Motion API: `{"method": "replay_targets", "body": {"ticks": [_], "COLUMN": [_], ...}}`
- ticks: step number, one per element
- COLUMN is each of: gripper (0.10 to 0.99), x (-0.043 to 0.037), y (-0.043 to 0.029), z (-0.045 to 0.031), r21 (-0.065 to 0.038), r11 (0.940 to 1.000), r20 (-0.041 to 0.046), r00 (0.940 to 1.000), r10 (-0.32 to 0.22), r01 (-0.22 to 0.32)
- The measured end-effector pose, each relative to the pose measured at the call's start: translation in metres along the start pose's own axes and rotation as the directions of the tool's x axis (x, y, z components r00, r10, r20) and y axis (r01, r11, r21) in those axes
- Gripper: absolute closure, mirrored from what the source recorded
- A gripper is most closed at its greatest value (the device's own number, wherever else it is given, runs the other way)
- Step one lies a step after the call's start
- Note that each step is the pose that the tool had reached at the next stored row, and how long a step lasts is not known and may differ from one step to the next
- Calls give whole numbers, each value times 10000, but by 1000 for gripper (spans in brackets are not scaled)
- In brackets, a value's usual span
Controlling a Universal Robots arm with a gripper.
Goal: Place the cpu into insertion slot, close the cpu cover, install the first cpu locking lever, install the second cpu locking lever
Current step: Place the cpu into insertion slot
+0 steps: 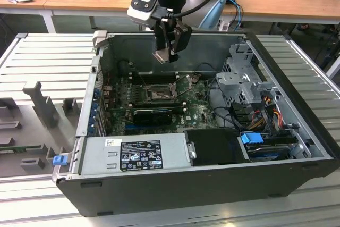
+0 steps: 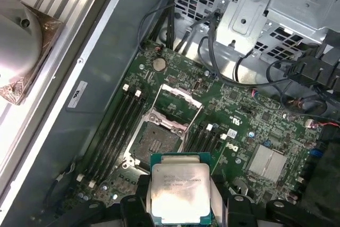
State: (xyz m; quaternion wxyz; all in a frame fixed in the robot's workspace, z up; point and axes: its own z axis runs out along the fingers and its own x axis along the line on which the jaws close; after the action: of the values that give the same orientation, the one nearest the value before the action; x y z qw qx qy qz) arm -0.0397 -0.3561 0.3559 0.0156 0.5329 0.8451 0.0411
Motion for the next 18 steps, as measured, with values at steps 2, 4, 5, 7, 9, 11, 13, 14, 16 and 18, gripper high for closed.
{"method": "replay_targets", "body": {"ticks": [2,4,5,7,9,11,13,14,16,18], "gripper": [557,557,557,557,557,557,557,557,557,557], "x": [0,0,0,0,0,0,0,0,0,0], "y": [0,0,0,0,0,0,0,-1,-1,-1], "z": [0,1,2,3,4,6,8,10,11,12], "r21": [-1,-4,-5,-7,-8,-11,-14,-16,-18,-20], "r11": [10000,9998,9997,9994,9991,9983,9976,9969,9962,9955], "r20": [8,17,21,29,37,50,61,68,75,82], "r00": [10000,9998,9997,9994,9991,9983,9976,9969,9962,9954], "r10": [84,194,235,333,426,580,693,788,872,950], "r01": [-84,-194,-235,-333,-426,-580,-693,-788,-872,-950]}}
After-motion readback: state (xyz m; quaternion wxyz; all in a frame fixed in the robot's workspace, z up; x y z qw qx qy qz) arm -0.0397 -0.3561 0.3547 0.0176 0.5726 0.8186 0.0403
